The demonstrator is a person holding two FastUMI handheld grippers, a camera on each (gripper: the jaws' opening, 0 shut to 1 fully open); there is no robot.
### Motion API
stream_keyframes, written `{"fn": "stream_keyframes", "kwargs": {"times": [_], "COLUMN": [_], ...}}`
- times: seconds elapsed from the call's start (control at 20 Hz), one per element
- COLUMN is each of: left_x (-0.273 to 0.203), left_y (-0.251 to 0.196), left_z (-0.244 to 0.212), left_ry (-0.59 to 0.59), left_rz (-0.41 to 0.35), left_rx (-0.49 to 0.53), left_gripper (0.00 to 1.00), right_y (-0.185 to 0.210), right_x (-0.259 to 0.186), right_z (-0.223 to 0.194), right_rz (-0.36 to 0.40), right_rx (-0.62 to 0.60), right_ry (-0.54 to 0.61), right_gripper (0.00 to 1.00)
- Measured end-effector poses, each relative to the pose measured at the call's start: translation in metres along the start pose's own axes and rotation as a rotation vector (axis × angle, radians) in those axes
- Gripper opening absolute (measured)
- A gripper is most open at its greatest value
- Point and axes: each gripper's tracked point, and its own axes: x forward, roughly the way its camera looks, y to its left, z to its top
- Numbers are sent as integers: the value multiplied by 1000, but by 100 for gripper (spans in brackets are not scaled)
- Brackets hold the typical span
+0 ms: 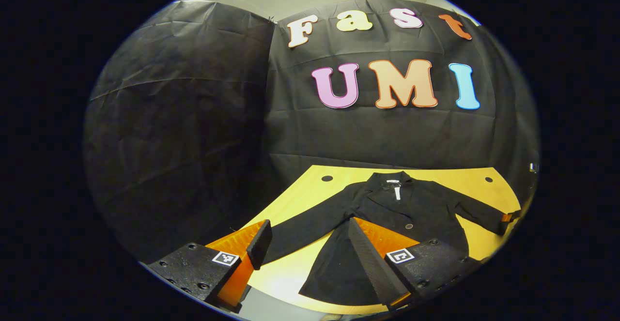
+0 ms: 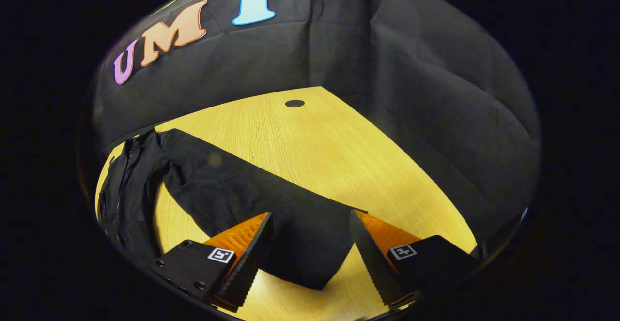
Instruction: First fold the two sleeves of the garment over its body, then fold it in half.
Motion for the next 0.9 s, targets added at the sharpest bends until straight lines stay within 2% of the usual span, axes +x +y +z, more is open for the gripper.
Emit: {"fn": "stream_keyframes", "kwargs": {"times": [0.1, 0.15, 0.25, 0.3, 0.5, 0.6, 0.8, 0.9], "left_x": [0, 0, 0, 0, 1, 1, 3, 2], "left_y": [2, 3, 2, 2, -3, -8, -10, -11], "left_z": [-2, -2, -4, -3, -2, -4, -2, -1], "left_ry": [4, 4, 6, 5, -1, 0, -5, -9], "left_rz": [7, 10, 10, 10, -4, -15, -24, -26], "left_rx": [-1, -1, -1, 3, 12, 3, -2, -5], "left_gripper": [98, 94, 99, 99, 99, 99, 98, 98], "right_y": [-4, -5, -7, -6, -8, -7, 5, 11], "right_x": [5, 5, 5, 6, 5, 6, 7, 7], "right_z": [-7, -12, -13, -15, -17, -16, -16, -17], "right_rz": [-8, -4, 3, 7, 28, 45, 66, 72], "right_rx": [-2, -6, -23, -29, -38, -52, -71, -94], "right_ry": [21, 32, 26, 31, 15, 3, -4, -6], "right_gripper": [100, 100, 97, 100, 100, 96, 70, 50]}}
